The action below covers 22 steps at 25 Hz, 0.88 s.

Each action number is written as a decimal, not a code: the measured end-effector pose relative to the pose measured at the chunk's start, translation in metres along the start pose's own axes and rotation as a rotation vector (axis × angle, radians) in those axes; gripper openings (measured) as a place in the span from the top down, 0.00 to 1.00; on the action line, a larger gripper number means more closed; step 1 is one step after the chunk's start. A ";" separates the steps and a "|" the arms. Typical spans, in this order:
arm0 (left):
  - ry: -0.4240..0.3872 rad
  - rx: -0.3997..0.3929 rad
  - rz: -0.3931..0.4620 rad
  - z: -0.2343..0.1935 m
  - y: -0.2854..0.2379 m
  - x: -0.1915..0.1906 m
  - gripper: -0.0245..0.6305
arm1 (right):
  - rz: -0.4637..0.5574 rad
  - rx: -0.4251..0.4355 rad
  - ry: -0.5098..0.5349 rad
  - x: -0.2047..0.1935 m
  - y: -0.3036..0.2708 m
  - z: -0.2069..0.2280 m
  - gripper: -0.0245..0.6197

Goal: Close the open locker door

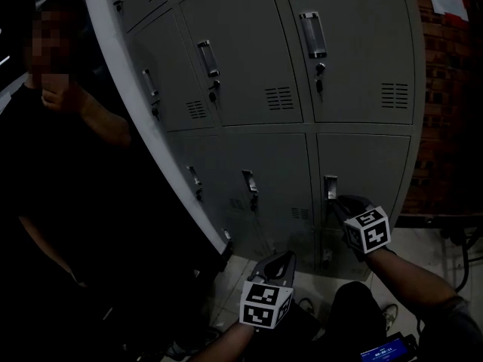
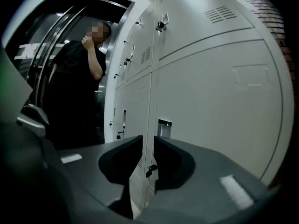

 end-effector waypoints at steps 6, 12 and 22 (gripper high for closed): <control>-0.008 -0.054 0.014 0.033 -0.018 0.015 0.96 | 0.028 0.058 0.037 0.000 0.061 -0.009 0.85; -0.023 -0.124 0.036 0.068 -0.034 0.026 0.96 | 0.025 0.080 0.056 -0.013 0.128 -0.002 0.86; -0.047 -0.188 0.039 0.103 -0.034 0.031 0.96 | 0.002 0.097 0.010 -0.043 0.223 0.002 0.87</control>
Point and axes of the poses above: the fingertips, and each gripper's own axes: y backward along the fingers, z to its right, x out of its top, the point moved 7 cm from there along y, backward along the fingers, and after that the axes turned 4 degrees about -z, right-handed, at the moved point
